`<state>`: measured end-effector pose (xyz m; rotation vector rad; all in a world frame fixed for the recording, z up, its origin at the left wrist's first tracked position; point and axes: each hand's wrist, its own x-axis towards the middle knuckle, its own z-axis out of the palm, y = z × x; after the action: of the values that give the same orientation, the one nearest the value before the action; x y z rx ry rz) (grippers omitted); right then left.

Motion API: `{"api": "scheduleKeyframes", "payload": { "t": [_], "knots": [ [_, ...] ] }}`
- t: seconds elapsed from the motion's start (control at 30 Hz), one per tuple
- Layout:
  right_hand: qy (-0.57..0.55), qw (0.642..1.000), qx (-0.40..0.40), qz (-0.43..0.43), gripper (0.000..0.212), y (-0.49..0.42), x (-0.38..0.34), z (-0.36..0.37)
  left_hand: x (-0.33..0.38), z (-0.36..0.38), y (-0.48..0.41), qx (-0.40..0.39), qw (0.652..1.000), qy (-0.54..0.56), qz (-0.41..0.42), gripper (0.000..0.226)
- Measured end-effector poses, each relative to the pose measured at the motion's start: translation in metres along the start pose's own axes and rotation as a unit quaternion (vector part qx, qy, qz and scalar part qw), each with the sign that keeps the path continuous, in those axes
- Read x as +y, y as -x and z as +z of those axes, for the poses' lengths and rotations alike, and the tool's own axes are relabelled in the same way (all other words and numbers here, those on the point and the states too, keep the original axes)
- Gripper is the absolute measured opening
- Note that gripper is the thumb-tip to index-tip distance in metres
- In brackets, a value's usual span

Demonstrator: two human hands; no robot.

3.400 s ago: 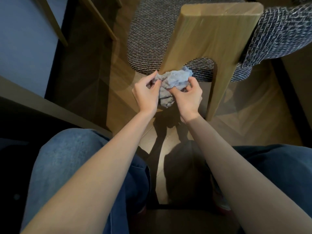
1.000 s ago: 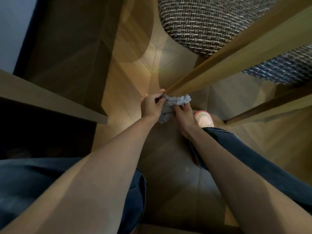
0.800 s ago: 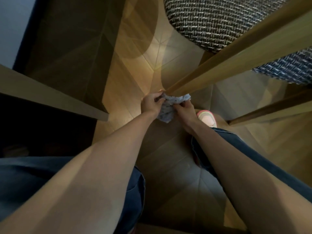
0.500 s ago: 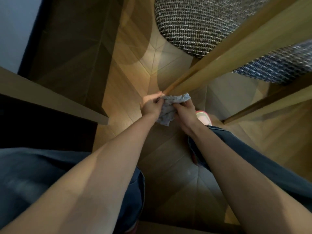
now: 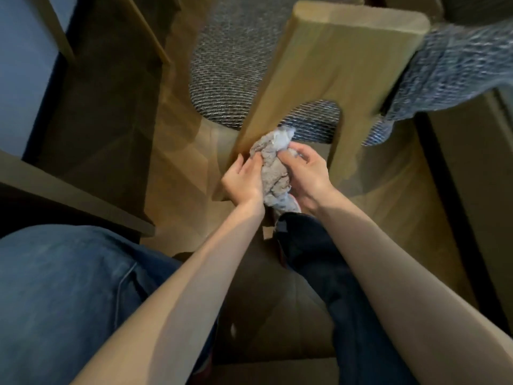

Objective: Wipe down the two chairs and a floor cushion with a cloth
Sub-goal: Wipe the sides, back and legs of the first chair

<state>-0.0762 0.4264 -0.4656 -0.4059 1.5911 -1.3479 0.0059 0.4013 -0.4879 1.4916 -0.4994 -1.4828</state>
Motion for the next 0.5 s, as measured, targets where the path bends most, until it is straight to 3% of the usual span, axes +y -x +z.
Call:
{"api": "scheduleKeyframes", "payload": {
  "t": [0.17, 0.33, 0.5],
  "knots": [
    [0.02, 0.997, 0.07, 0.017, 0.027, 0.024, -0.03, -0.06, -0.013, 0.035, 0.055, -0.057, 0.998, -0.018, -0.002, 0.052],
    [-0.006, 0.979, 0.198, -0.042, 0.025, 0.033, -0.02, -0.112, -0.036, 0.07, 0.082, -0.104, 0.993, -0.047, -0.024, 0.057],
    [0.017, 0.977, 0.185, -0.107, 0.03, 0.014, -0.01, -0.116, -0.053, 0.093, 0.075, -0.119, 0.991, -0.048, -0.022, 0.059]
  ]
}}
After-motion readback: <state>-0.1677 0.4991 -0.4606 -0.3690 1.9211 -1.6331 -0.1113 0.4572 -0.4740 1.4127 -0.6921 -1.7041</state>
